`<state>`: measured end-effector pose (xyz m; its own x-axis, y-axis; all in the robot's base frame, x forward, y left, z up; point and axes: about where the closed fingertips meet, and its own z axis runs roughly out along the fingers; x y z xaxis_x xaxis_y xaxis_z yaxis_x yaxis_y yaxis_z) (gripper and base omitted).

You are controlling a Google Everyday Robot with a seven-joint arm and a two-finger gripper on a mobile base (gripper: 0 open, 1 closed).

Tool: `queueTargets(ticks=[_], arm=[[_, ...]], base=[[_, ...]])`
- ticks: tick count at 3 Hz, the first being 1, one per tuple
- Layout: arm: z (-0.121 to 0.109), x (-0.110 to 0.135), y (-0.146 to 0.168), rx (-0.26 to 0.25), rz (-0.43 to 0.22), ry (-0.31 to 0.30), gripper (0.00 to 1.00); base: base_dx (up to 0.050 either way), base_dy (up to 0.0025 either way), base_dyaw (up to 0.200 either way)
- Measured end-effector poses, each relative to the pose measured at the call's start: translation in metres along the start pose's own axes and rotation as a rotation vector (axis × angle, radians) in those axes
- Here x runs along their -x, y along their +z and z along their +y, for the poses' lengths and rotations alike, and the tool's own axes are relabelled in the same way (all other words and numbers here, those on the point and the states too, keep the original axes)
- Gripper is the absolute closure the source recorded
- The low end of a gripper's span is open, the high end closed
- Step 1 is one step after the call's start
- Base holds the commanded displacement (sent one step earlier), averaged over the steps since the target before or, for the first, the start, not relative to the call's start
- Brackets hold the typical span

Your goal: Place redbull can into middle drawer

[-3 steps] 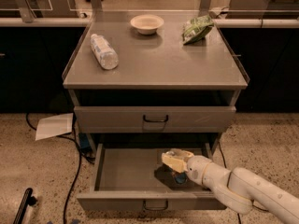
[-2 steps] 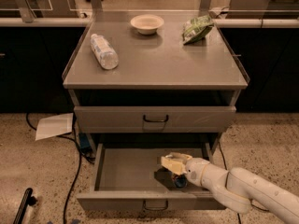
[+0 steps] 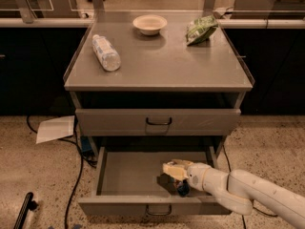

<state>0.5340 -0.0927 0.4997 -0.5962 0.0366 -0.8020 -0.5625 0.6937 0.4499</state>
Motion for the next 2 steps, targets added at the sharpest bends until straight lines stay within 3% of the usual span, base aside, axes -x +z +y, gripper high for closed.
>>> queueTargets(ticks=[2], arm=[[-0.0135, 0.0052, 0.0136, 0.015, 0.042, -0.025, 1.0]], base=[[0.0, 0.0, 0.0]])
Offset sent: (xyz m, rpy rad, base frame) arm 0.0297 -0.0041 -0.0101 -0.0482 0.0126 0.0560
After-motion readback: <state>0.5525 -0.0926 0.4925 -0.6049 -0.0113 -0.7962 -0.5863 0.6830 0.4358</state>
